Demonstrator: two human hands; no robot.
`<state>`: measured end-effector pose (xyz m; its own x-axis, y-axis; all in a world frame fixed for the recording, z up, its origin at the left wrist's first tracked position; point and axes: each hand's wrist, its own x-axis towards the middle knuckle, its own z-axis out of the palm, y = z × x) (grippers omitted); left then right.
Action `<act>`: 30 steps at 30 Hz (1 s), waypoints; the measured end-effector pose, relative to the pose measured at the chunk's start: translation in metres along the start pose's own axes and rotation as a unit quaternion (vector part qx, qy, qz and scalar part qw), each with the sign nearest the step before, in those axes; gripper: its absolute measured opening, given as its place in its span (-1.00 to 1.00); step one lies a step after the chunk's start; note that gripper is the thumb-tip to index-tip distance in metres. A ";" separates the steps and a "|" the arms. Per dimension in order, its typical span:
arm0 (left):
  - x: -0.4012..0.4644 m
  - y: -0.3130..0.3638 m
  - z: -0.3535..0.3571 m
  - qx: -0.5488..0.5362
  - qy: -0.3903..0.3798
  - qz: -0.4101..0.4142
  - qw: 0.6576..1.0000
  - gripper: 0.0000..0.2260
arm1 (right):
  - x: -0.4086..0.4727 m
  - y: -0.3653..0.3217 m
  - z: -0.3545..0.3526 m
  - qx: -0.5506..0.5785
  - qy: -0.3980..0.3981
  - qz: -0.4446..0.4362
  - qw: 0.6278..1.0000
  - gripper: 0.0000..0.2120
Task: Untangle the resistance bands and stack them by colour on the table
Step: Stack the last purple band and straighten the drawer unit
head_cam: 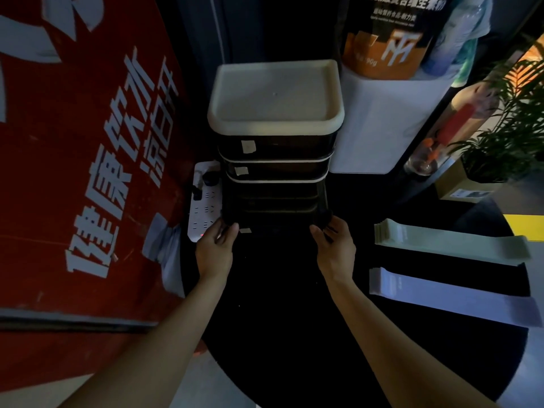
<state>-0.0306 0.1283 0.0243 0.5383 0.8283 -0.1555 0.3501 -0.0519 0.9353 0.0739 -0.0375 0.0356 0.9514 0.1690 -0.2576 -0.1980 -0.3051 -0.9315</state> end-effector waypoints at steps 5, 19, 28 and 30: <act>-0.003 0.004 0.001 0.004 -0.002 0.005 1.000 -0.80 | 0.001 0.000 -0.001 -0.005 0.002 -0.001 1.000 -0.66; -0.071 -0.005 0.051 0.066 -0.142 -0.126 0.980 -0.65 | -0.018 0.043 -0.076 -0.125 0.088 -0.004 0.988 -0.65; -0.108 0.011 0.136 0.116 -0.277 -0.145 0.943 -0.66 | -0.007 0.096 -0.160 -0.227 0.116 0.051 0.966 -0.72; -0.113 0.010 0.155 0.134 -0.299 -0.163 0.931 -0.62 | -0.001 0.105 -0.170 -0.256 0.113 0.065 0.958 -0.73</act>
<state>0.0314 -0.0523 0.0022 0.6720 0.3700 -0.6415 0.7055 -0.0565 0.7065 0.0919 -0.2291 -0.0180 0.9647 -0.0907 -0.2472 -0.2315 -0.7393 -0.6324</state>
